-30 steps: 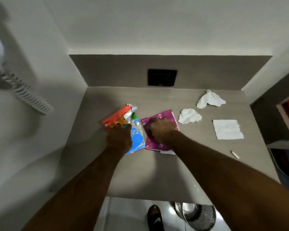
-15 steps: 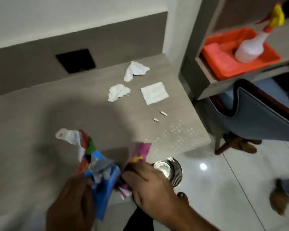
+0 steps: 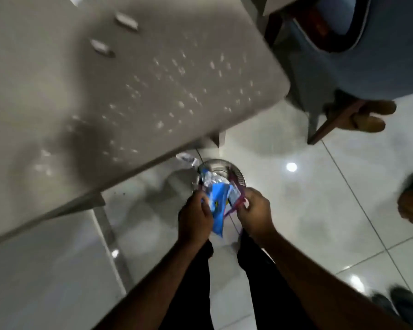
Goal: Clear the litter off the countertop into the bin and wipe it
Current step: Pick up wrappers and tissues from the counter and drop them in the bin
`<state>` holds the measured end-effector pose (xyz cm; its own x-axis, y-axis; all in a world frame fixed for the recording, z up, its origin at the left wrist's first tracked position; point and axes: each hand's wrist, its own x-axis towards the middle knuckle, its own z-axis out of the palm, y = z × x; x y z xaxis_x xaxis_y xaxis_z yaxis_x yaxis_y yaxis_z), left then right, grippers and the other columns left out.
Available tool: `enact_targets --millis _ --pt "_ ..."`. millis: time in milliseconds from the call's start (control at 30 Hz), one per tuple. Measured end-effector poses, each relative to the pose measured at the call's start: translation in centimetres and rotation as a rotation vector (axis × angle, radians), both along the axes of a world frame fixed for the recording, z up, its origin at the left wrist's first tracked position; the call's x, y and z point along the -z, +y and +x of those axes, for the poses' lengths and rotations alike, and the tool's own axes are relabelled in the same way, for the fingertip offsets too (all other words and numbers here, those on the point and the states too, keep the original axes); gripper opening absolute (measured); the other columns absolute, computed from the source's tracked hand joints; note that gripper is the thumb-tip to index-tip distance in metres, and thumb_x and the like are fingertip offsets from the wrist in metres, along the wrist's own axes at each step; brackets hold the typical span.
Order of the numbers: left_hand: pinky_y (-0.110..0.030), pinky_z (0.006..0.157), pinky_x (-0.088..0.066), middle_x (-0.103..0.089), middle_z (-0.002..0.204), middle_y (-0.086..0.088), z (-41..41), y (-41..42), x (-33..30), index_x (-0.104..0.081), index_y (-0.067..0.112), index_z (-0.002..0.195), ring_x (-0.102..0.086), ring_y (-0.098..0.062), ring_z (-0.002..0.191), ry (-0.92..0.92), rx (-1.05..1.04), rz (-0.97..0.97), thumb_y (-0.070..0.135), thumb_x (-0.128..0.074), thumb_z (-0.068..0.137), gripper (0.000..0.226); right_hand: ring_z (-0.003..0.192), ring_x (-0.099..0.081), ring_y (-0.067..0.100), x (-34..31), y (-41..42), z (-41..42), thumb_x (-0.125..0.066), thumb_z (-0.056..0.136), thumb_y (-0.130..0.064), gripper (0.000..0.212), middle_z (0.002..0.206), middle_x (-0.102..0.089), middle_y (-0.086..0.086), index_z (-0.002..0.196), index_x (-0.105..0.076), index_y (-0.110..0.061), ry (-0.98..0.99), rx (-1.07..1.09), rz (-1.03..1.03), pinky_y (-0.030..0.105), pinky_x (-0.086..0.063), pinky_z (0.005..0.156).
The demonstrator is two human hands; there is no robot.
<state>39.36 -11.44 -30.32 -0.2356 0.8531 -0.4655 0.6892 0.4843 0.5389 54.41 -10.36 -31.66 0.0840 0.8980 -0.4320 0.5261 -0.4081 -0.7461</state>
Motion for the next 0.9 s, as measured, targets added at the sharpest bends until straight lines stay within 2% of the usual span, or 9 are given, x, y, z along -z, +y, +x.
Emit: enact_targets --millis 133,200,300,400,467,600,733,800,900 --pt "-0.033 0.072 -0.046 -0.070 0.096 -0.016 0.4 3.1 9.1 -0.058 0.015 0.090 -0.065 -0.036 0.092 0.063 -0.032 -0.230 0.005 -0.049 0.083 0.015 0.076 -0.068 0.028 9.1 2.3 -0.8 -0.060 0.072 -0.007 0.013 0.075 -0.073 0.008 0.067 -0.070 -0.013 -0.028 -0.084 -0.175 0.003 -0.035 0.059" --pt "-0.029 0.072 -0.041 -0.067 0.103 -0.016 0.7 4.1 13.2 -0.056 0.017 0.087 -0.063 -0.035 0.094 0.051 -0.052 -0.288 0.004 -0.049 0.081 0.016 0.084 -0.069 0.030 13.1 3.0 -1.1 -0.062 0.076 -0.009 0.010 0.085 -0.076 0.011 0.076 -0.072 -0.009 -0.076 -0.150 -0.276 0.005 -0.037 0.060" --pt "-0.035 0.079 -0.055 -0.060 0.113 -0.015 1.0 5.0 18.0 -0.062 0.018 0.093 -0.062 -0.036 0.101 -0.036 -0.059 -0.303 0.009 -0.048 0.071 0.027 0.096 -0.067 0.036 16.9 3.8 -1.6 -0.061 0.085 -0.012 0.016 0.101 -0.074 0.017 0.096 -0.070 -0.006 -0.144 -0.194 -0.324 0.030 -0.049 0.076" --pt "-0.030 0.077 -0.059 -0.064 0.114 -0.014 1.4 5.2 20.5 -0.061 0.012 0.126 -0.063 -0.034 0.100 -0.162 -0.004 -0.477 0.004 -0.044 0.087 0.043 0.102 -0.066 0.032 18.4 4.2 -1.6 -0.065 0.087 -0.021 0.033 0.111 -0.072 0.011 0.120 -0.065 -0.014 -0.116 -0.195 -0.368 0.028 -0.048 0.075" --pt "-0.038 0.083 -0.056 -0.067 0.118 -0.013 1.5 5.2 20.6 -0.064 0.016 0.125 -0.064 -0.035 0.102 -0.216 0.008 -0.557 0.001 -0.041 0.091 0.044 0.099 -0.067 0.028 17.9 4.4 -1.2 -0.068 0.087 -0.026 0.039 0.112 -0.071 0.010 0.123 -0.064 -0.013 -0.104 -0.177 -0.388 0.024 -0.049 0.069" --pt "-0.027 0.078 -0.046 -0.067 0.116 -0.011 1.4 5.5 16.2 -0.068 0.013 0.115 -0.059 -0.021 0.097 -0.108 0.051 -0.505 0.007 -0.044 0.092 0.034 0.079 -0.058 0.012 13.4 4.2 0.5 -0.066 0.090 -0.023 0.027 0.096 -0.066 -0.001 0.113 -0.066 -0.010 -0.056 -0.105 -0.317 0.003 -0.037 0.043" --pt "-0.023 0.082 -0.047 -0.071 0.114 -0.007 1.6 4.6 6.6 -0.069 0.016 0.110 -0.065 -0.023 0.105 0.006 0.183 -0.297 0.021 -0.047 0.094 0.028 0.080 -0.065 0.013 5.6 3.0 2.5 -0.058 0.094 -0.017 0.017 0.095 -0.071 0.003 0.107 -0.069 -0.014 -0.030 0.061 -0.155 0.001 -0.040 0.055" --pt "-0.020 0.085 -0.048 -0.074 0.112 -0.005 1.9 3.7 0.6 -0.070 0.017 0.111 -0.067 -0.019 0.105 -0.029 0.223 -0.183 0.024 -0.049 0.093 0.028 0.073 -0.066 0.012 0.2 2.4 3.4 -0.060 0.092 -0.014 0.013 0.083 -0.071 -0.002 0.096 -0.071 -0.018 -0.022 0.150 0.000 0.015 -0.049 0.061" --pt "-0.006 0.080 -0.046 -0.077 0.098 0.001 2.5 2.1 -9.1 -0.069 0.035 0.108 -0.070 -0.007 0.091 -0.110 0.247 -0.023 0.034 -0.054 0.090 0.024 0.070 -0.066 0.009 -8.7 2.0 4.4 -0.069 0.086 -0.009 0.016 0.080 -0.071 -0.005 0.088 -0.071 -0.025 -0.040 0.279 0.188 0.018 -0.050 0.063"
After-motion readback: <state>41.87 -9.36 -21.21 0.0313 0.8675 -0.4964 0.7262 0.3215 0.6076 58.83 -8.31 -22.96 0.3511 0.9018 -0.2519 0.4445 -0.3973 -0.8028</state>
